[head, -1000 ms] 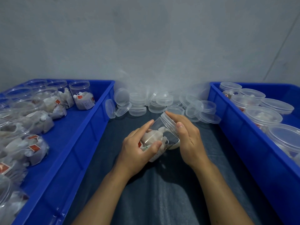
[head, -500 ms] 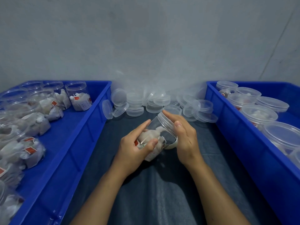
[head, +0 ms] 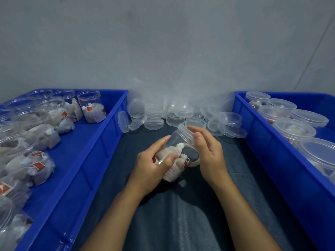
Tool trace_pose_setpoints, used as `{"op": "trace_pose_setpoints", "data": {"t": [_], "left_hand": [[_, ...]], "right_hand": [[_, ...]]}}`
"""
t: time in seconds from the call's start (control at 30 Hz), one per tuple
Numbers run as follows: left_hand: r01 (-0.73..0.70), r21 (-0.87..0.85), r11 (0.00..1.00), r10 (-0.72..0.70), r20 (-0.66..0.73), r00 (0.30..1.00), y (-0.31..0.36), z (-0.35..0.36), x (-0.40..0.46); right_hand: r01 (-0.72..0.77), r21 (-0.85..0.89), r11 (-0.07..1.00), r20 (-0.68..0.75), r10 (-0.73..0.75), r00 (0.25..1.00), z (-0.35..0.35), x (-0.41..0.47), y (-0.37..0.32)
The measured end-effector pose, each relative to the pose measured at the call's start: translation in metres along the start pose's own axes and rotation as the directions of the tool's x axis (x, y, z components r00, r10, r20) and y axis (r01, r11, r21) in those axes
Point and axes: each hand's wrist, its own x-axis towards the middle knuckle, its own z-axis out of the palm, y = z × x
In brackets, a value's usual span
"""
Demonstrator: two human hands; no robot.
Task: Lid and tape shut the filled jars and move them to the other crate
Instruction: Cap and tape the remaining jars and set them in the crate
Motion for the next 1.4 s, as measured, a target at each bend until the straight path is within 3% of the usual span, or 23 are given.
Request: {"op": "trace_pose_setpoints", "data": {"t": [0.27,0.8,0.97,1.4], "left_hand": [[0.013,-0.053,0.998,-0.012,0.019,1.0,0.003,0.002,-0.001],[0.007,-0.005,1.0,-0.007,0.037,0.999,0.013,-0.001,-0.003],[-0.008,0.053,0.999,0.007,0.014,1.0,0.014,0.001,-0.005],[0.021,-0.031,0.999,-0.02,0.013,1.0,0.015,0.004,-0.006]], "right_hand": [[0.059,-0.141,0.988,0.032,-0.055,0.998,-0.004,-0.002,0.004],[0.084,-0.158,0.984,0.127,-0.064,0.99,-0.015,-0.001,0.0],[0.058,-0.096,0.994,0.042,-0.054,0.998,-0.007,-0.001,-0.007],[0.073,0.037,0.997,0.059,-0.075,0.995,-0.007,-0.002,-0.003]]}}
